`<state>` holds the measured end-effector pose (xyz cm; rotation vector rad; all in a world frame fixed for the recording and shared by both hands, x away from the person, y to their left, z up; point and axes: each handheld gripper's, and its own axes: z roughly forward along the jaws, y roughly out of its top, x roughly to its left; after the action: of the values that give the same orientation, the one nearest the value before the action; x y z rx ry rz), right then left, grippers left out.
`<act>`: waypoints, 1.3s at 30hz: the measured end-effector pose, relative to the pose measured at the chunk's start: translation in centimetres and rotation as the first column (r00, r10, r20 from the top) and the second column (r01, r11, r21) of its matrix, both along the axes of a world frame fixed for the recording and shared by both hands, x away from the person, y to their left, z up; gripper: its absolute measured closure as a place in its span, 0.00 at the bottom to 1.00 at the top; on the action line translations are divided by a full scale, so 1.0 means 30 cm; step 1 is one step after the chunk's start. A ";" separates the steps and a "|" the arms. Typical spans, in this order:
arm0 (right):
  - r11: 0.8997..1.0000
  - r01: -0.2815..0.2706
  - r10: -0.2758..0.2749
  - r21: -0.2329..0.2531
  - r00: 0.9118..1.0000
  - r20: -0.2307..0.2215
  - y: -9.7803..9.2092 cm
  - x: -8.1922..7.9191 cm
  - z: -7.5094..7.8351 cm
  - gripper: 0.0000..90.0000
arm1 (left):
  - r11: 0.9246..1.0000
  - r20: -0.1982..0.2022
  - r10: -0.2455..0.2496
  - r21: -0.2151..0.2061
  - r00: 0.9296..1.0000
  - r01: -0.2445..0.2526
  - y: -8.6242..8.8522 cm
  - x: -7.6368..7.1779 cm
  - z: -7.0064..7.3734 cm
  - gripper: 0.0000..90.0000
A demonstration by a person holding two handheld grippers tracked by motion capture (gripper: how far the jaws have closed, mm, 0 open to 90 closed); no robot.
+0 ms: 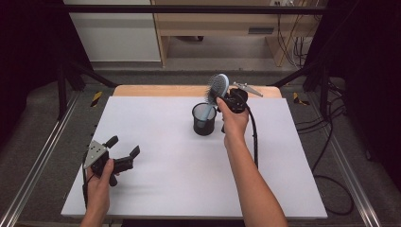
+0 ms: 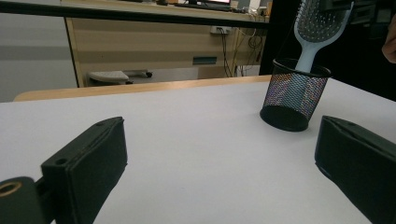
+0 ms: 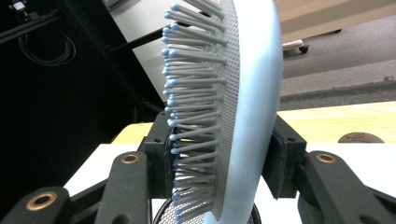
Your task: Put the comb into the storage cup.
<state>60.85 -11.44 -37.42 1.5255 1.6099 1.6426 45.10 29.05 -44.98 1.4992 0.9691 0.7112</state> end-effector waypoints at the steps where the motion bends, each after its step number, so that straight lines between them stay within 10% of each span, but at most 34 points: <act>1: 1.000 0.000 0.000 -0.002 1.000 -0.001 0.001 0.000 -0.002 0.58 | 1.000 0.000 -0.001 0.000 1.000 0.001 -0.001 0.000 0.000 0.03; 39: 0.998 0.015 -0.012 0.062 0.999 -0.047 -0.018 0.015 -0.074 0.56 | 1.000 -0.007 -0.004 -0.004 1.000 0.004 0.000 0.001 -0.001 0.03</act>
<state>61.31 -11.99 -39.63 1.6134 1.5825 1.6767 45.15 29.05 -45.02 1.5011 0.9715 0.7012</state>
